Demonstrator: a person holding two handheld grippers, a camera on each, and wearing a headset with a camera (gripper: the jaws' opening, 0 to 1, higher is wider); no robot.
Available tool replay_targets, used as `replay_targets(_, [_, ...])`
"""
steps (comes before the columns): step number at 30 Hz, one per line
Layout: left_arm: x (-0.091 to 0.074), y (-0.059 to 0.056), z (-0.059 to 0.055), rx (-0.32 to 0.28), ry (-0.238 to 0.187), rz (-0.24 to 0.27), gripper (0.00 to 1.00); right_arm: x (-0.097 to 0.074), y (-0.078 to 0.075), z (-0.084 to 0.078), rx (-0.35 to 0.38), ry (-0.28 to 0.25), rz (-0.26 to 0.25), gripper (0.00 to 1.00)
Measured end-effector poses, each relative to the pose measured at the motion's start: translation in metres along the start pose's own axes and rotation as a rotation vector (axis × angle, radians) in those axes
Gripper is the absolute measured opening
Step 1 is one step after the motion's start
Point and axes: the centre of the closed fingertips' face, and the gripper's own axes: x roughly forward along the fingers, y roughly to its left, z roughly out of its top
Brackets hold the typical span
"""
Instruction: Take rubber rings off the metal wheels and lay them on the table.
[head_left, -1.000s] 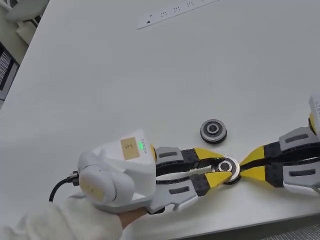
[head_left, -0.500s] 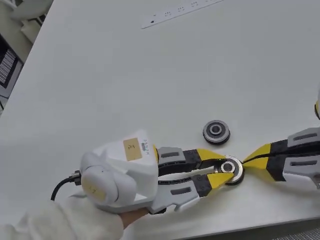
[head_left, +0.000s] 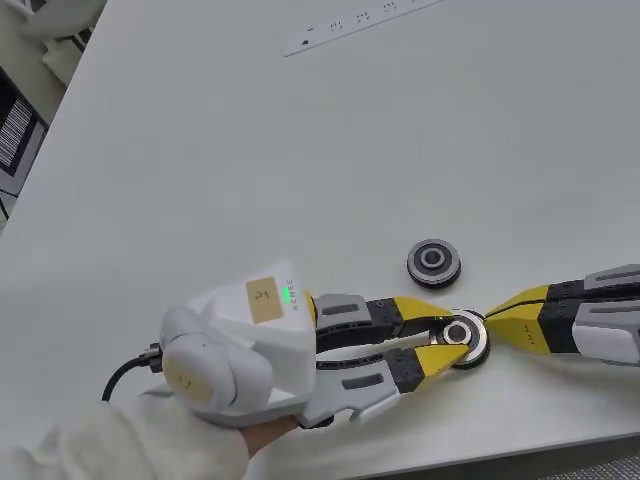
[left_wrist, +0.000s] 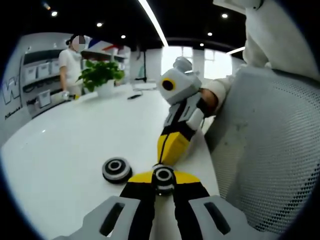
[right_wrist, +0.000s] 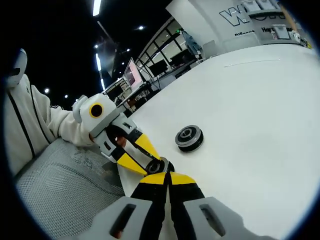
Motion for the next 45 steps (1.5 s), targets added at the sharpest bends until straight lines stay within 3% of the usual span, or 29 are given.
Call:
replay_targets(26, [0.0,0.001,-0.001,-0.014,-0.013,0.002,0.14,0.0,0.009,0.004,-0.02,-0.019,0.023,0.0])
replay_targets(45, [0.001,0.0,0.0,-0.013,-0.015,-0.001,0.14,0.006,0.018,0.004,-0.037,-0.009,0.07,0.0])
